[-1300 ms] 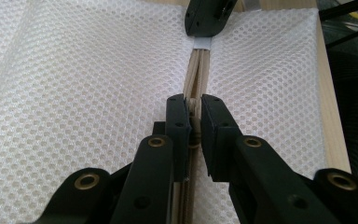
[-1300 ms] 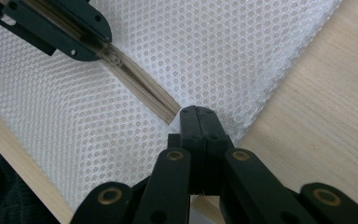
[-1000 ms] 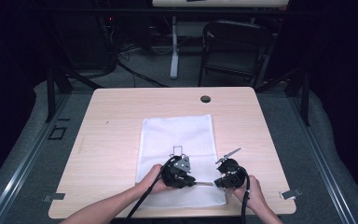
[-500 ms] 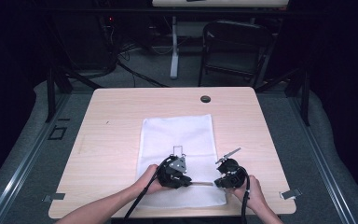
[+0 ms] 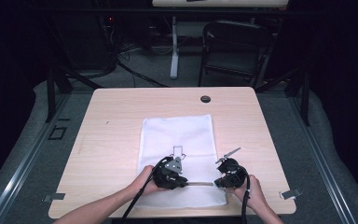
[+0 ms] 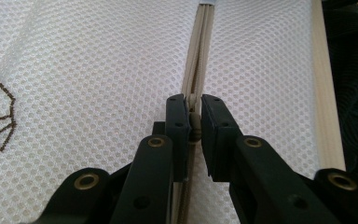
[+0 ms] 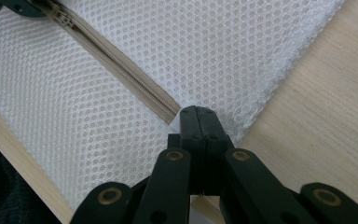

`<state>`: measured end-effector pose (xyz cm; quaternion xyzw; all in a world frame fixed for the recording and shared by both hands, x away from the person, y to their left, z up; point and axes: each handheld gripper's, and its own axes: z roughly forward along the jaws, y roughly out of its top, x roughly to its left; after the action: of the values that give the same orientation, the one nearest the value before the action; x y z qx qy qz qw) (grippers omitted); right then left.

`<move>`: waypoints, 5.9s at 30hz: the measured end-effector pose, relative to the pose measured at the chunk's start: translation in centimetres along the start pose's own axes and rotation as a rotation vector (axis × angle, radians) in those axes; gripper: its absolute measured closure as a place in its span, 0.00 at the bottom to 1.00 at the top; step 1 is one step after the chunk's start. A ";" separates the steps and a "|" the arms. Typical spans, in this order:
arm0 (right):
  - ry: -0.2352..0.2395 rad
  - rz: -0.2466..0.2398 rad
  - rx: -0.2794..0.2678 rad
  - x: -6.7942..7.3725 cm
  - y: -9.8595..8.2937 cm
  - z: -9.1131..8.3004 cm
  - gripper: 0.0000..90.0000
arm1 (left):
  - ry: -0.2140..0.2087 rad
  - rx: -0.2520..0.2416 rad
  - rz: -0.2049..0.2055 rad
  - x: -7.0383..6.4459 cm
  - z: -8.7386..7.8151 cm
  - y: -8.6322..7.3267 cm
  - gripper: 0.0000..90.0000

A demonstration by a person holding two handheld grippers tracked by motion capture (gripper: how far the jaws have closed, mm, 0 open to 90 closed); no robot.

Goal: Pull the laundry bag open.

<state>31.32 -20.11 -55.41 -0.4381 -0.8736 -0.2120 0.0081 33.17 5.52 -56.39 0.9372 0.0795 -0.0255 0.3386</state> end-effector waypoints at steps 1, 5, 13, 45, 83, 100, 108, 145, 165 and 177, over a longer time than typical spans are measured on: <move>-0.001 -0.001 0.001 0.0 0.0 0.0 1.00 | -0.003 -0.002 -0.006 0.0 -0.1 -0.1 0.91; -0.010 -0.004 0.006 0.0 0.0 0.0 1.00 | 0.001 0.008 -0.007 0.0 -0.3 -0.5 0.91; -0.001 0.000 0.001 0.0 0.0 0.0 1.00 | 0.010 0.007 -0.012 0.1 -1.0 -1.2 0.91; 0.000 -0.016 0.024 -0.2 0.1 -0.1 1.00 | 0.024 0.031 -0.010 0.1 -3.4 -4.0 0.91; -0.001 -0.015 0.024 -0.2 0.1 -0.1 1.00 | 0.052 0.046 -0.041 0.7 -6.0 -7.0 0.91; -0.006 0.000 0.009 0.0 0.1 0.0 1.00 | 0.079 0.058 -0.078 1.0 -7.9 -9.2 0.91; -0.007 0.001 0.009 0.0 0.1 0.0 1.00 | 0.103 0.069 -0.101 1.1 -9.0 -10.3 0.91; -0.008 0.000 0.006 0.0 0.1 0.0 1.00 | 0.113 0.070 -0.101 0.8 -10.8 -12.0 0.91; -0.022 -0.027 0.022 0.3 0.2 -0.1 1.00 | 0.121 0.053 -0.156 1.0 -11.0 -12.6 0.90; -0.019 -0.063 0.006 0.3 0.2 -0.1 0.96 | 0.104 0.028 -0.194 1.1 -11.3 -11.9 0.75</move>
<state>31.21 -19.83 -55.17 -0.4121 -0.8877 -0.2052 -0.0055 32.21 21.94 -55.34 0.9299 0.1871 -0.0105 0.3166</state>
